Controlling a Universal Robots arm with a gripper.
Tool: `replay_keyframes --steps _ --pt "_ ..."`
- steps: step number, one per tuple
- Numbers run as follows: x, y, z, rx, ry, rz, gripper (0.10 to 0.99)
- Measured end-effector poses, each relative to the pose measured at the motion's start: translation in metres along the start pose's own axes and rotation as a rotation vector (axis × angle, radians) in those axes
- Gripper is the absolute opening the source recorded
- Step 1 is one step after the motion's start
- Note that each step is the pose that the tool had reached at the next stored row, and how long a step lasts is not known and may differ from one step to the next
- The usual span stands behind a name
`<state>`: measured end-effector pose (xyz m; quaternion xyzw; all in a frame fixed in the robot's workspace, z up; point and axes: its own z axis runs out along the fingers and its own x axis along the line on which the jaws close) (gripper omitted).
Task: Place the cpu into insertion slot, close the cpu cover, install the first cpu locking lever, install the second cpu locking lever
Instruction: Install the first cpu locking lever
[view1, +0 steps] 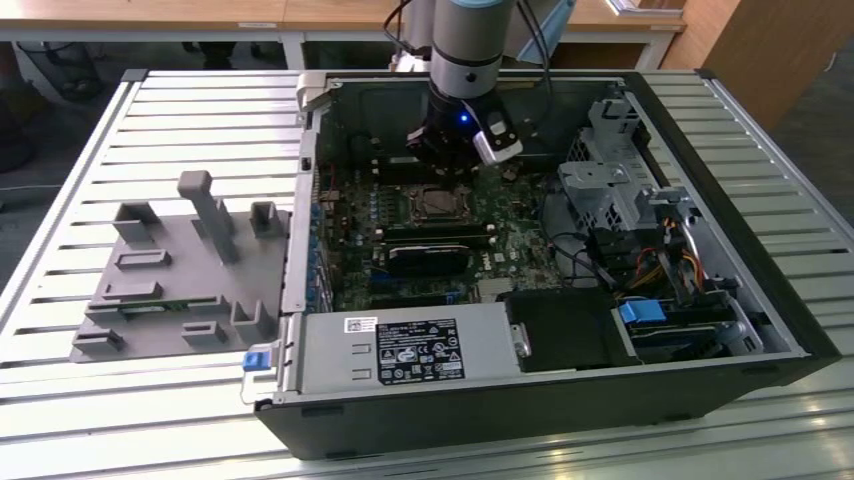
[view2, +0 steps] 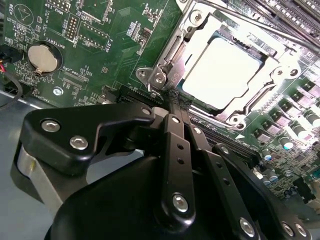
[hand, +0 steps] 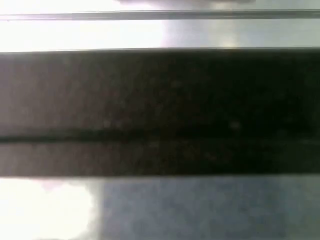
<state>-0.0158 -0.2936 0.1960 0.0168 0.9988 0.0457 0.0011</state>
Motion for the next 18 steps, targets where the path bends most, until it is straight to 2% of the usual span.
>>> replay_keyframes --steps 8,15,18 --pt "-0.0001 0.0015 -0.0013 -0.002 -0.0006 0.000 0.106" --pt "0.0001 0.0029 -0.0186 -0.001 -0.0001 0.000 0.106" --pt "0.0000 0.0031 -0.0205 -0.001 -0.0001 0.000 0.106"
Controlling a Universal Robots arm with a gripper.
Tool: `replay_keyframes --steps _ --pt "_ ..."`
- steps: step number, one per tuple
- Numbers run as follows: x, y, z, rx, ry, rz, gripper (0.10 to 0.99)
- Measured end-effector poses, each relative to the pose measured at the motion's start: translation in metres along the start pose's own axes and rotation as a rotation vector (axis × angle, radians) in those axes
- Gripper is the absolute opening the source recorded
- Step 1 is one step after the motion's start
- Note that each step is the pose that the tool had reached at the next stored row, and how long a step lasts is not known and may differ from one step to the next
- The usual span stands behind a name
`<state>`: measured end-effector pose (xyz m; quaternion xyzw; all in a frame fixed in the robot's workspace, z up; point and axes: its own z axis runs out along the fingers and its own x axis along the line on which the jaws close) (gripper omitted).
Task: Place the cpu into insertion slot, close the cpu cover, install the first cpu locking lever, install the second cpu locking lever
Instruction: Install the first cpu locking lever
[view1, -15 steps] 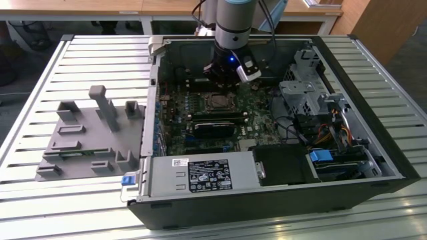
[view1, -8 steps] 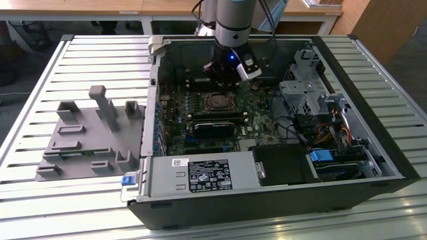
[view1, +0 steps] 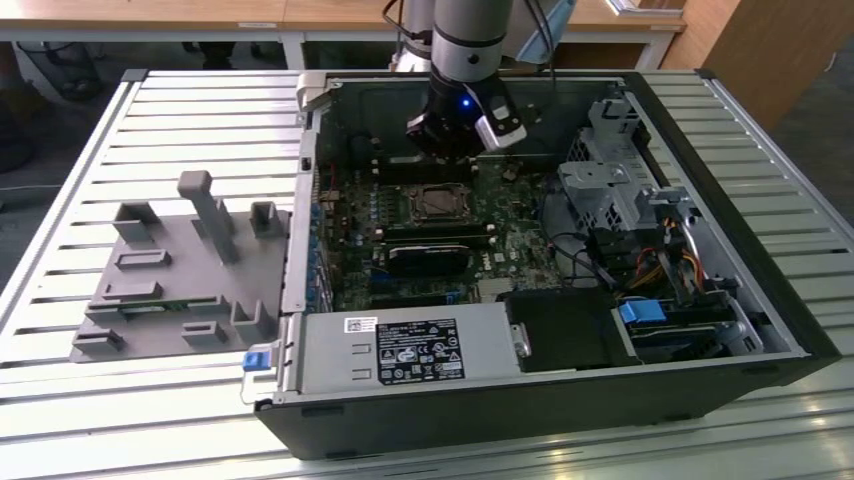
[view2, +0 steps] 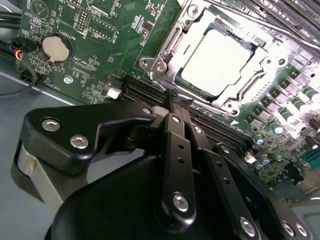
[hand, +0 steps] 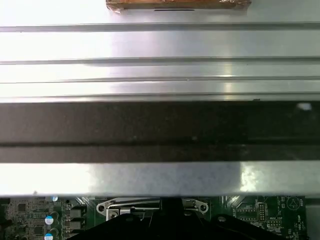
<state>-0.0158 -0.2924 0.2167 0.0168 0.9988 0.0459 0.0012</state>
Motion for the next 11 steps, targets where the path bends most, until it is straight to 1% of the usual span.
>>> replay_keyframes --steps 11 --pt "-0.0002 -0.0029 -0.0003 0.000 0.0001 0.000 0.106"
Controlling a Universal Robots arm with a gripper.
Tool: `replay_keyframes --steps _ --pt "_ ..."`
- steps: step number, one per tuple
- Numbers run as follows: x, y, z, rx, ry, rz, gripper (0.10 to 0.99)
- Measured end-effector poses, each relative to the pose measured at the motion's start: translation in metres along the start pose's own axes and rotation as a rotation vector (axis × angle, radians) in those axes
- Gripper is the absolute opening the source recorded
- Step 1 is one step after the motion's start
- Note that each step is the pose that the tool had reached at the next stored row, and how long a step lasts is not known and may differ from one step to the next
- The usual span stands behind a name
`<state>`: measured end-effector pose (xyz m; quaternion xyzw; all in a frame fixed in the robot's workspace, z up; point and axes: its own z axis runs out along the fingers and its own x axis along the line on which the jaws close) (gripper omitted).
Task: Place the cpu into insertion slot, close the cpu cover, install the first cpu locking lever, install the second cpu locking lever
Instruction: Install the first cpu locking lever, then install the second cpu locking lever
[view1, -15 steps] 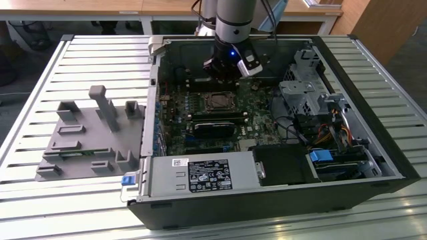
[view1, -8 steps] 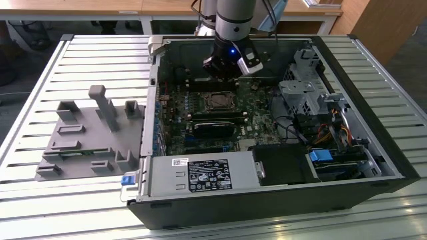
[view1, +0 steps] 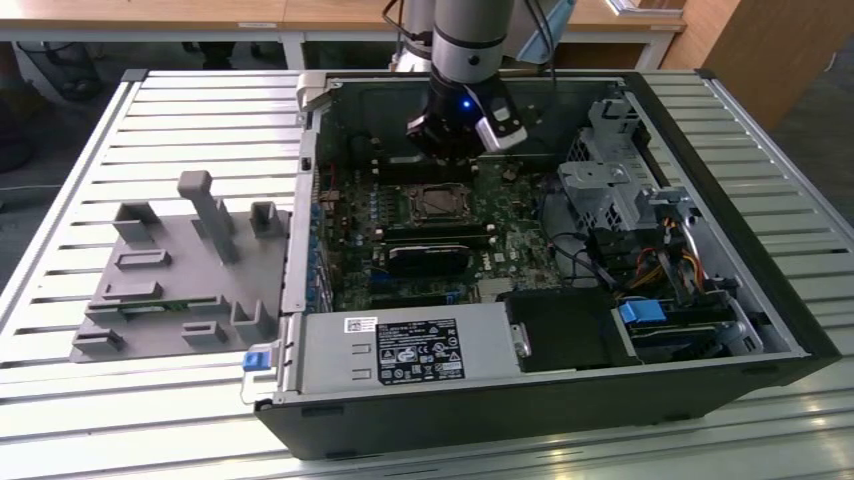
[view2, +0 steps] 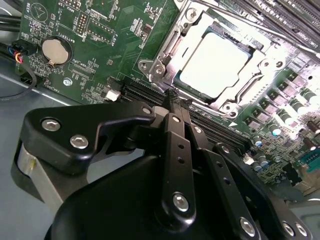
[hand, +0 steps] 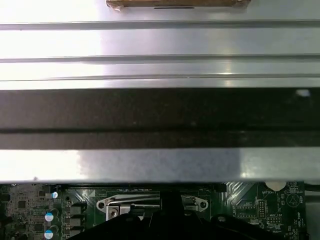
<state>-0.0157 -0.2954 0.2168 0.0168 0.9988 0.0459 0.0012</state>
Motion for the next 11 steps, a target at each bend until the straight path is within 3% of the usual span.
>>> replay_keyframes --steps 11 --pt "-0.0006 -0.0040 -0.0003 0.000 0.0000 0.000 0.106"
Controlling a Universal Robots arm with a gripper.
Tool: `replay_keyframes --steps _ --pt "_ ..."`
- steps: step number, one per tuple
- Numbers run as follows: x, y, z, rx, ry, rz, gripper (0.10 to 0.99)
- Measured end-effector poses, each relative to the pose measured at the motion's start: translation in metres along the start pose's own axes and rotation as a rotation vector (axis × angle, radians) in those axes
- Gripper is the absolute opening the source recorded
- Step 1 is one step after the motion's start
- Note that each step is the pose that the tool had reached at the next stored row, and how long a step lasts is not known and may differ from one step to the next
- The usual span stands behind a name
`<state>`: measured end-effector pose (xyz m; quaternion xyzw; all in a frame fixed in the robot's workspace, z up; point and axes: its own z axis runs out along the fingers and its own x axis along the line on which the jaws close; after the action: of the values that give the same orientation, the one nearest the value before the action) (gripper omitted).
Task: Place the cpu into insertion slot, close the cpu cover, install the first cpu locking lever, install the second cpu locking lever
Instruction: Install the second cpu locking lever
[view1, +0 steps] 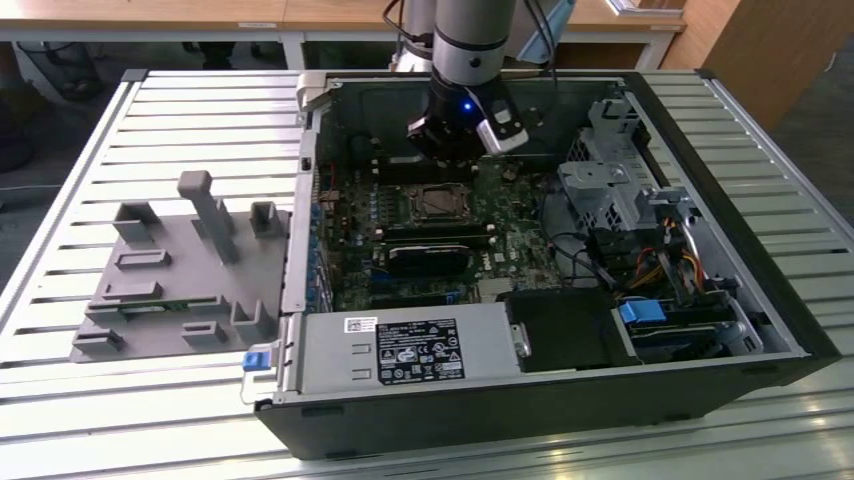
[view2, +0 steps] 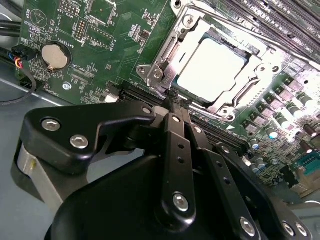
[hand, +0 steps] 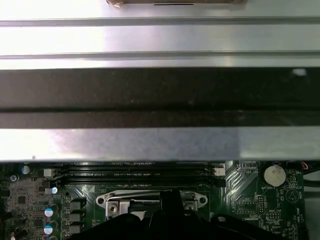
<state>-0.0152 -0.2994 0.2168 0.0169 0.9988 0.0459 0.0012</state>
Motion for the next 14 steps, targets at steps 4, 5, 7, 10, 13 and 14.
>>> replay_keyframes --steps 4,5,7,10,13,14 --pt "-0.0002 -0.0019 -0.0002 0.000 0.0000 0.000 0.106" --pt "-0.0002 -0.0025 -0.0003 0.000 0.0000 0.000 0.106" --pt "-0.0003 -0.0041 -0.0004 0.000 0.0000 0.000 0.106" --pt "-0.0004 -0.0068 -0.0007 0.000 0.0000 0.000 0.106" --pt "-0.0005 -0.0103 -0.0010 0.000 0.0000 0.000 0.106" --pt "-0.0006 -0.0117 -0.0011 0.000 0.0000 0.000 0.106"
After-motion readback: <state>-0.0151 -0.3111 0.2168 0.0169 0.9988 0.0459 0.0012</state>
